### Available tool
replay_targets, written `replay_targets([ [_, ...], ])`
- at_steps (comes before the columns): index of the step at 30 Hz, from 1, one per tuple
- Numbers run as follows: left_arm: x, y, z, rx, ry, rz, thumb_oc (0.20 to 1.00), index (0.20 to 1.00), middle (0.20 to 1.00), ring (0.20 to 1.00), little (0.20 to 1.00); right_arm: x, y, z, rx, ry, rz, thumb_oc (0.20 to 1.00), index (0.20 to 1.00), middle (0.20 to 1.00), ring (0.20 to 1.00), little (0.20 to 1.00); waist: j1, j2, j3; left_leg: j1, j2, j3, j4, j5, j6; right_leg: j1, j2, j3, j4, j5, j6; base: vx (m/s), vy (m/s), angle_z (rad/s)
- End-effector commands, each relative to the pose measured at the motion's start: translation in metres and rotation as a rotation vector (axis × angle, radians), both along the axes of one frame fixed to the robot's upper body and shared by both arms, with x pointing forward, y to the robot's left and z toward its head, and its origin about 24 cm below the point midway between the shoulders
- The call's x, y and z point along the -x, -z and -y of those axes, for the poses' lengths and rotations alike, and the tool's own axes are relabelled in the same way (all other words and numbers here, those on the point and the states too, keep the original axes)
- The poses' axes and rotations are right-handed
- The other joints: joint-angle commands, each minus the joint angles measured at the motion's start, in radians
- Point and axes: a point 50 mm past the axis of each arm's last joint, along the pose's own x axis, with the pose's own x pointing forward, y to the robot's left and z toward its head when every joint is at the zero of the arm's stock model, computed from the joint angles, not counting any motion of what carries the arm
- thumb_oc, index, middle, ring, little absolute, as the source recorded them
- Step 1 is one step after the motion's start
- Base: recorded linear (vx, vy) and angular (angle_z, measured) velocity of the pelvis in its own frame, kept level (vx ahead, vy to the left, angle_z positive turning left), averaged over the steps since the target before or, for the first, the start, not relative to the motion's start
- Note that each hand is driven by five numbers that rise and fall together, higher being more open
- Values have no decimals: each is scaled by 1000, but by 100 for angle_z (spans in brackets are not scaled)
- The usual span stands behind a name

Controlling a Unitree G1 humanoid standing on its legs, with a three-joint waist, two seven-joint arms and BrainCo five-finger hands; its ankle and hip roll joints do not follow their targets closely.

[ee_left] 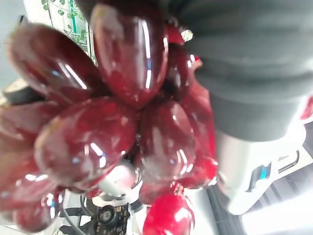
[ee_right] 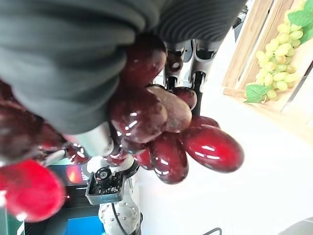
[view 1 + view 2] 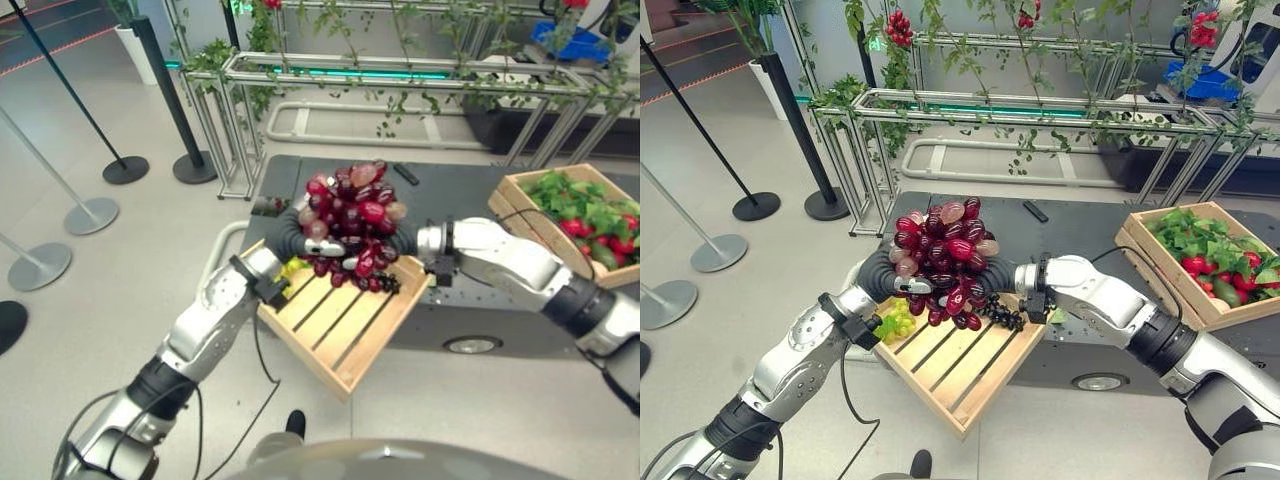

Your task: Pick up the fruits from the basket on one side to the basket on the other side

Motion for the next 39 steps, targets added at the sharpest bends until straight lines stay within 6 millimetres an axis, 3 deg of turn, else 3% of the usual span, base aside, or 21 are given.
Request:
replay_targets([
  [1,-5,-32,20,49,88,136,200,200,200,200,200,8,-40,-37,-71,-187,147,200,200,200,200,200,24,-57,-27,59,-13,23,37,-162,9,-70,-47,7,0,70,60,0,0,0],
  [28,-3,-28,6,90,24,115,200,200,200,200,200,7,-28,-34,-72,-163,122,200,200,200,200,200,25,-54,-32,61,-15,22,31,-163,12,-67,-50,7,-9,75,62,0,0,0],
  [29,-3,-27,5,92,20,109,200,200,200,200,200,6,-27,-33,-69,-156,119,812,812,812,812,812,25,-54,-32,62,-15,23,31,-163,12,-67,-50,6,-9,75,62,0,0,0],
  [30,-3,-27,5,92,20,109,200,200,200,200,200,6,-27,-33,-69,-156,119,1000,1000,1000,1000,1000,25,-54,-32,62,-15,23,31,-163,12,-67,-50,6,-9,75,62,0,0,0],
  [38,0,-23,-9,109,-38,94,200,200,200,200,200,-1,-28,-6,-53,-49,168,1000,1000,1000,1000,1000,25,-54,-36,61,-17,19,30,-163,13,-68,-51,4,-8,75,64,0,0,0],
  [39,0,-21,-14,113,-60,90,200,200,200,200,200,-1,-29,5,-55,-13,173,1000,1000,1000,1000,1000,23,-55,-39,61,-16,17,29,-162,13,-67,-51,2,-9,75,64,0,0,0],
])
